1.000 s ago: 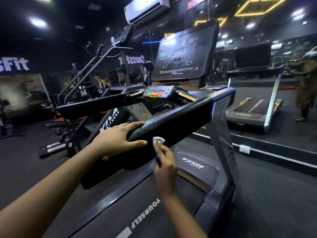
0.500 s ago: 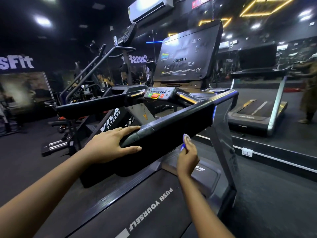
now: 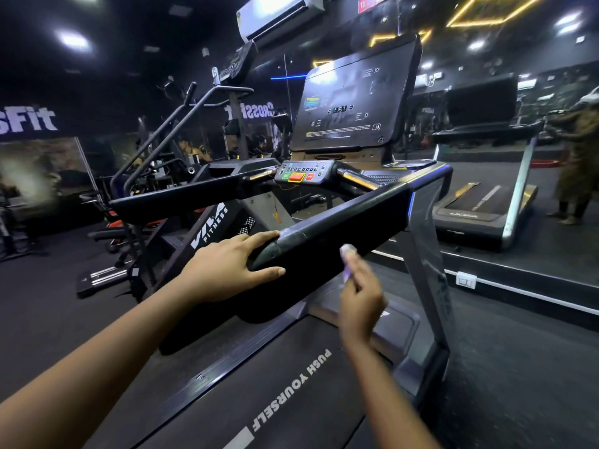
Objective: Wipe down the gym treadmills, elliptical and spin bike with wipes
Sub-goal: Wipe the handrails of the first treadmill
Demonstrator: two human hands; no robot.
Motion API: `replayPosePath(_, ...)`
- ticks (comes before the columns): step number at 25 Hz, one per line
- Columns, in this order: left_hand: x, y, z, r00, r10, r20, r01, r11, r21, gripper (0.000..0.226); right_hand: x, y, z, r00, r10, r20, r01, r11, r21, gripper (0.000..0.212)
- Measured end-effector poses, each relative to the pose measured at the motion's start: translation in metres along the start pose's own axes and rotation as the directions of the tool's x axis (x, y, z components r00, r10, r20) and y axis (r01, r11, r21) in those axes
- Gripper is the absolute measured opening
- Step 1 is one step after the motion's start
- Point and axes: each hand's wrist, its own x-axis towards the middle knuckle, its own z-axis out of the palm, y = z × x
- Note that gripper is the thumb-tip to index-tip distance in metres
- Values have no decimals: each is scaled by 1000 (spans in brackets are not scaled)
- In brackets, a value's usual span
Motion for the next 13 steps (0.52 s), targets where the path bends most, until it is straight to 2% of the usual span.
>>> replayPosePath(2, 0, -2, 3, 1000, 14, -15, -14, 1000, 2, 88, 50, 9, 10, 995, 80, -56, -85, 991, -101, 42)
replayPosePath(5, 3, -3, 6, 999, 32, -43, -32, 999, -7, 84, 70, 12, 24, 983, 179, -31, -182, 963, -199, 40)
replayPosePath(7, 5, -4, 7, 998, 37, -53, -38, 999, -23, 79, 51, 3, 29, 992, 127, -10, -126, 967, -220, 39)
replayPosePath(10, 5, -4, 8, 996, 50, -73, -51, 999, -14, 68, 7, -20, 35, 998, -60, 4, 60, 972, -227, 42)
replayPosePath(13, 7, -7, 4, 997, 80, -23, -81, 994, -70, 71, -31, -42, 39, 986, -159, 53, 168, 950, -262, 48)
